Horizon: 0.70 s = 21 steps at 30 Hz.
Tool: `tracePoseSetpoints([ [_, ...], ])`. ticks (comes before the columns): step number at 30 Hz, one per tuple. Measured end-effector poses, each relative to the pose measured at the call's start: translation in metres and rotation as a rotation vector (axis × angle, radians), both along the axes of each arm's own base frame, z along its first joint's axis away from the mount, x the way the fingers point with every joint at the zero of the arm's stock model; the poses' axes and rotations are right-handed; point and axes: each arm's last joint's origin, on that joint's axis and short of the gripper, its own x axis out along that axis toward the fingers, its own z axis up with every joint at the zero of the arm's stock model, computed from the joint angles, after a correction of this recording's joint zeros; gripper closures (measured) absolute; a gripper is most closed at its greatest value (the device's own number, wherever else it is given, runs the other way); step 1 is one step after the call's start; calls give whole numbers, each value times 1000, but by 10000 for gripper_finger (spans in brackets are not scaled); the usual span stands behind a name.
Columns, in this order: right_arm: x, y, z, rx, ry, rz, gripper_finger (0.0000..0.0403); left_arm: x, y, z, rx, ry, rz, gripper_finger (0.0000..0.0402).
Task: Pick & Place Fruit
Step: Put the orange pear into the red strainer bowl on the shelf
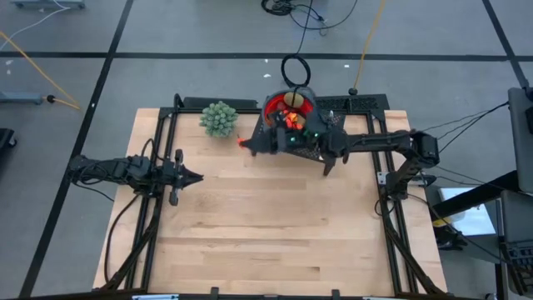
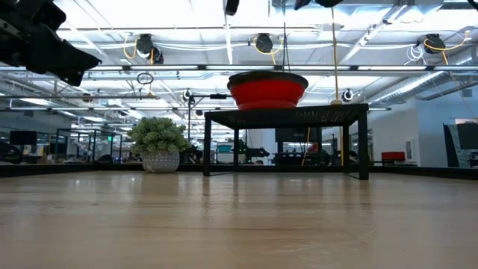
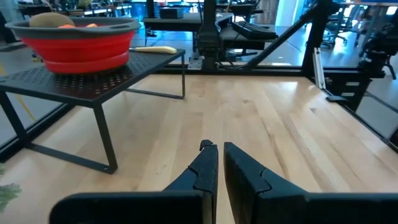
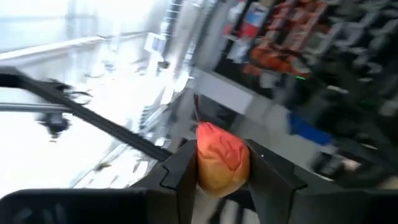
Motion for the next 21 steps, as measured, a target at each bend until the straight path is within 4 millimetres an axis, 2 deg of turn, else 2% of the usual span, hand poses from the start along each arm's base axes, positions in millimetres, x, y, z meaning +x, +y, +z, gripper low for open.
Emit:
tracePoseSetpoints([
  [6,-5,-11,7,10,-65,41,287,0,0,0,0,0,3,376],
  [14,-5,-15,7,24,-62,38,287,0,0,0,1,0,3,376],
  [21,-3,-14,-1,-203,-29,5,287,0,0,0,1,0,4,376],
])
